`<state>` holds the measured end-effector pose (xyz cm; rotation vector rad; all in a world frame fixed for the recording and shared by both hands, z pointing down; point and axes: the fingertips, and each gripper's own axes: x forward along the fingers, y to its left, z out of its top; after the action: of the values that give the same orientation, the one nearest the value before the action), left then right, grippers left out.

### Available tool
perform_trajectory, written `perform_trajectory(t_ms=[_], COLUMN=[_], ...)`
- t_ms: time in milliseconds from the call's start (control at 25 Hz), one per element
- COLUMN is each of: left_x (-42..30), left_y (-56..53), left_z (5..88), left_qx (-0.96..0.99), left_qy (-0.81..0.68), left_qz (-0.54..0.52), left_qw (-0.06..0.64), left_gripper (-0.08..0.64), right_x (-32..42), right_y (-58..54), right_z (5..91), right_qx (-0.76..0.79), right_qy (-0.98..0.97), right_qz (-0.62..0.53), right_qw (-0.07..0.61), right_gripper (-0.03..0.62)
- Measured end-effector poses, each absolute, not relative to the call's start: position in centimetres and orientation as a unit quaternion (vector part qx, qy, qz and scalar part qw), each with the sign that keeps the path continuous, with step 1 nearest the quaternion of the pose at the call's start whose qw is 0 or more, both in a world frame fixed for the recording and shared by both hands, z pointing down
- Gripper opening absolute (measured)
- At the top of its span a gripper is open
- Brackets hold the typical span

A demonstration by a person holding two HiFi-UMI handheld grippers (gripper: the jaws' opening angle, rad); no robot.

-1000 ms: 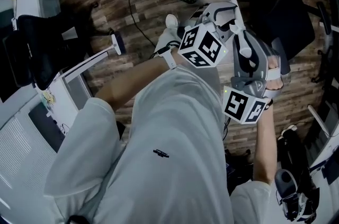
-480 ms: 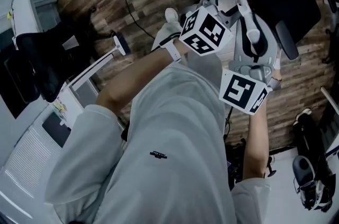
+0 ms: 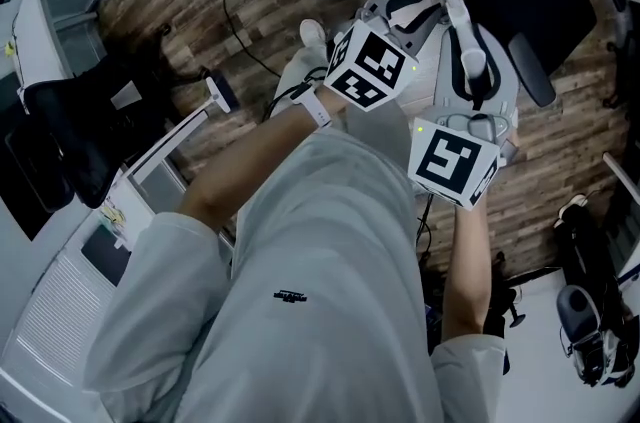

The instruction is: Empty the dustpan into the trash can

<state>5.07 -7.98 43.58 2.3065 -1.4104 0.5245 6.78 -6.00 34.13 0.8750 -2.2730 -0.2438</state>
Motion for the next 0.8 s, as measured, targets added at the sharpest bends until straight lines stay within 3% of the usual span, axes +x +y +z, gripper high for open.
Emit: perform_trajectory(t_ms=[200,800], left_x=[2.1,-4.2], left_y=[-6.9,-2.3], left_z=[43.6,40.8], left_qx=[0.793,0.749], left_qy=[-0.538,-0.593], left_qz=[0.179,0.160], left_qw=[0.224,0.249], left_gripper=[0.008,0.006], right_x=[7.8,12.0], right_y=[-6.5,-5.9], right_z=[35.1,39.5], right_qx=[0.349,0.400], right_qy=[-0.870,-0.842], right_qz=[-0.062,0.033], right_qw=[0.342,0.361], right_gripper=[0.120,0.118])
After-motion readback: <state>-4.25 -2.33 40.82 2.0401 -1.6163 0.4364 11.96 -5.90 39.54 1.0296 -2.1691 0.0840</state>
